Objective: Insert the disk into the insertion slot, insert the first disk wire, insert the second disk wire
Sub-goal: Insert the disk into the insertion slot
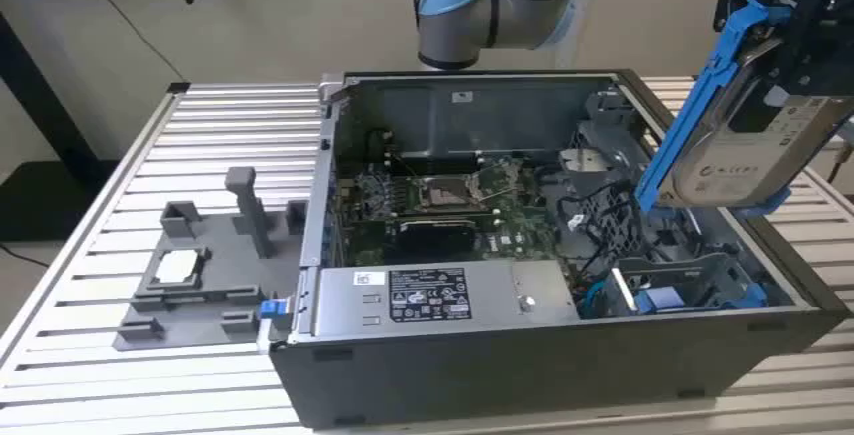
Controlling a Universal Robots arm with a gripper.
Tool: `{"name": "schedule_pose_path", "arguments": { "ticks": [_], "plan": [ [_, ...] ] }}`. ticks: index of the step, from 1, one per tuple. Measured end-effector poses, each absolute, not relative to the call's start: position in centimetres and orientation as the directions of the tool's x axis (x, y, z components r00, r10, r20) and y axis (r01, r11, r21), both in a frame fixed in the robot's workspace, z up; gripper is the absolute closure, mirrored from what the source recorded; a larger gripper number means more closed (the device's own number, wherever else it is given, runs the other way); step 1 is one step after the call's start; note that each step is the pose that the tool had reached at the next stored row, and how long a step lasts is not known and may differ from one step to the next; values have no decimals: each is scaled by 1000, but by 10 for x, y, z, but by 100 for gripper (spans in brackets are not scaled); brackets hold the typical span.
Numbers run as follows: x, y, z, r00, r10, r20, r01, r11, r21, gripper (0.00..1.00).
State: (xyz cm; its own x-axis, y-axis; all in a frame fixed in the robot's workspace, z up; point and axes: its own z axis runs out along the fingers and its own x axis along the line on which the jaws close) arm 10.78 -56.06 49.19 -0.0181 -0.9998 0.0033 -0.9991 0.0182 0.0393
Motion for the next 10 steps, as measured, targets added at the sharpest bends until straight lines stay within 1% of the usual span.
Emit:
{"name": "schedule_pose_path", "arguments": {
  "ticks": [10],
  "plan": [
    [108,-561,491,-18,-1000,3,-999,18,39,67]
  ]
}}
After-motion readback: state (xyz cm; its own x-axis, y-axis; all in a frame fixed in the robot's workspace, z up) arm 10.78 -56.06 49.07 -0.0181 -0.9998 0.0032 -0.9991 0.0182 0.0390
